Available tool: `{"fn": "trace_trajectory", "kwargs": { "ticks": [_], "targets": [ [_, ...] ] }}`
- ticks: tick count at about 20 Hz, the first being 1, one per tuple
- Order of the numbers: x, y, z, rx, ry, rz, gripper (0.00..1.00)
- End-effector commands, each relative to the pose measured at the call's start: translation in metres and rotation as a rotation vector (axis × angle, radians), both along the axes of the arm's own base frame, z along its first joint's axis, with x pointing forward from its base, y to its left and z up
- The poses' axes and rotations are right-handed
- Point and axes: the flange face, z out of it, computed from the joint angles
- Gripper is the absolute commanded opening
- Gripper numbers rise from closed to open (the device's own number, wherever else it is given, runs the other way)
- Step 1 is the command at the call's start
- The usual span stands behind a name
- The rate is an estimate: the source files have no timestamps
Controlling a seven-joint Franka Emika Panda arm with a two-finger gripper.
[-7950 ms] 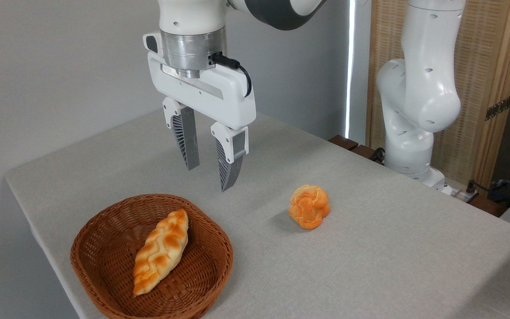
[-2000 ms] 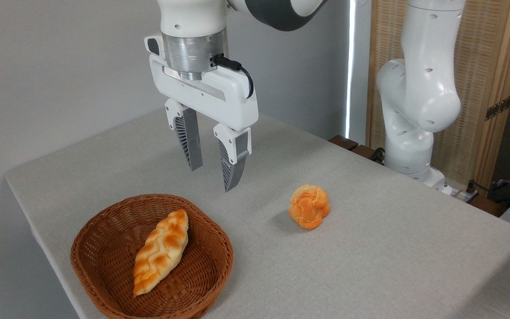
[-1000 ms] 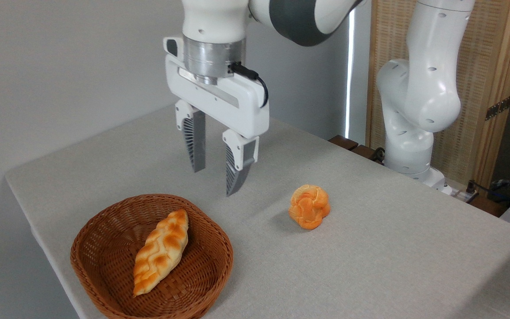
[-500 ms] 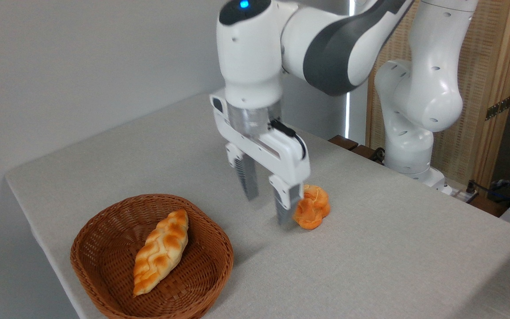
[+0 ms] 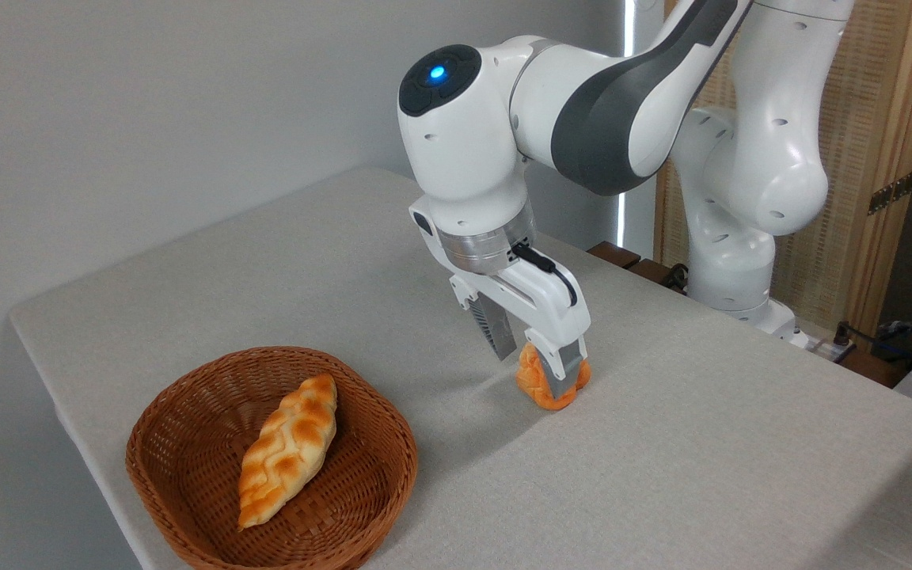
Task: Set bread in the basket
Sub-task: 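Close the gripper on the orange bun and lift it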
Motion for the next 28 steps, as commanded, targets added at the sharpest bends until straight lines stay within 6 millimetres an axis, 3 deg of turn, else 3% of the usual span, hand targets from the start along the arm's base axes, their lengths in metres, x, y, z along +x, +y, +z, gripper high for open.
{"fn": "trace_trajectory", "kwargs": {
  "ticks": [1,4,6,8,10,14,19,21,23,28],
  "targets": [
    [-0.009,0.002,0.003,0.002,0.026,-0.023,1.00],
    [-0.014,0.003,-0.006,0.023,0.053,-0.041,0.97],
    [-0.013,0.006,-0.006,0.055,0.051,-0.059,0.59],
    [-0.013,0.005,-0.006,0.055,0.050,-0.060,0.37],
    [-0.013,0.006,-0.005,0.058,0.048,-0.062,0.34],
    [-0.013,0.007,-0.003,0.056,0.043,-0.071,0.16],
    [-0.012,0.006,0.000,0.054,0.038,-0.072,0.15],
    [-0.007,0.004,0.012,0.055,0.016,-0.079,0.14],
    [-0.001,0.005,0.029,0.047,-0.005,-0.088,0.05],
    [0.006,0.007,0.048,0.045,-0.045,-0.087,0.00]
  ]
}}
